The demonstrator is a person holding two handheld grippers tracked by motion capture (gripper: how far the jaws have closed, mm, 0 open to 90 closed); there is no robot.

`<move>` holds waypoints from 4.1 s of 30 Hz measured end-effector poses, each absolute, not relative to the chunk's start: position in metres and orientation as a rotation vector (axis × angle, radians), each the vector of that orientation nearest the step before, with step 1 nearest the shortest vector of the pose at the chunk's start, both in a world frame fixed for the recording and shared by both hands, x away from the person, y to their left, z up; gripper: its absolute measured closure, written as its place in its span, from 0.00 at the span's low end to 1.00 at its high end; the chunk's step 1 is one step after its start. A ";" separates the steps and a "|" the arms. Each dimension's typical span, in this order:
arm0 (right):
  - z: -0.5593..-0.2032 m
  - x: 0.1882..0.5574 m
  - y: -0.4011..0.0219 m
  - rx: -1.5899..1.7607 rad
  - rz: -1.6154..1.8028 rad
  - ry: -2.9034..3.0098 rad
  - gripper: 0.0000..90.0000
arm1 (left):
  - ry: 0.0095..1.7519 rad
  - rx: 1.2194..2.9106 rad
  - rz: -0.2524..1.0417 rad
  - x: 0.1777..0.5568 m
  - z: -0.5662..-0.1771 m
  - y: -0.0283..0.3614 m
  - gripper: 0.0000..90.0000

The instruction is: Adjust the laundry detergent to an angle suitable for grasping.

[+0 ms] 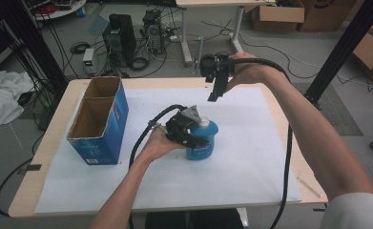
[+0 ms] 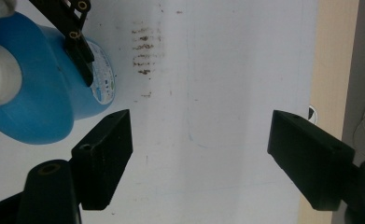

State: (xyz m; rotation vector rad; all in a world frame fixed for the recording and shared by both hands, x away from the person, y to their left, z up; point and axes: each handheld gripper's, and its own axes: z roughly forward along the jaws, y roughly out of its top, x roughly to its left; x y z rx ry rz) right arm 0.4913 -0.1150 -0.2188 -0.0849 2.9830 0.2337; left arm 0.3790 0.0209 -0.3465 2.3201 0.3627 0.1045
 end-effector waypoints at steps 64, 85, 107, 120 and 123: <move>-0.222 0.487 -0.108 -0.104 0.214 2.981 0.25 | 0.294 2.304 0.006 0.376 -0.355 0.047 0.44; -0.223 0.486 -0.107 -0.103 0.209 2.978 0.25 | 0.312 2.330 0.001 0.371 -0.351 0.049 0.23; -0.223 0.485 -0.109 -0.093 0.192 2.982 0.24 | 0.297 2.513 0.128 0.353 -0.333 0.065 0.15; -0.226 0.484 -0.106 -0.103 0.183 2.987 0.24 | 0.257 2.799 0.109 0.332 -0.333 0.094 0.18; -0.227 0.484 -0.105 -0.104 0.181 2.987 0.24 | 0.266 2.840 0.119 0.330 -0.333 0.099 0.18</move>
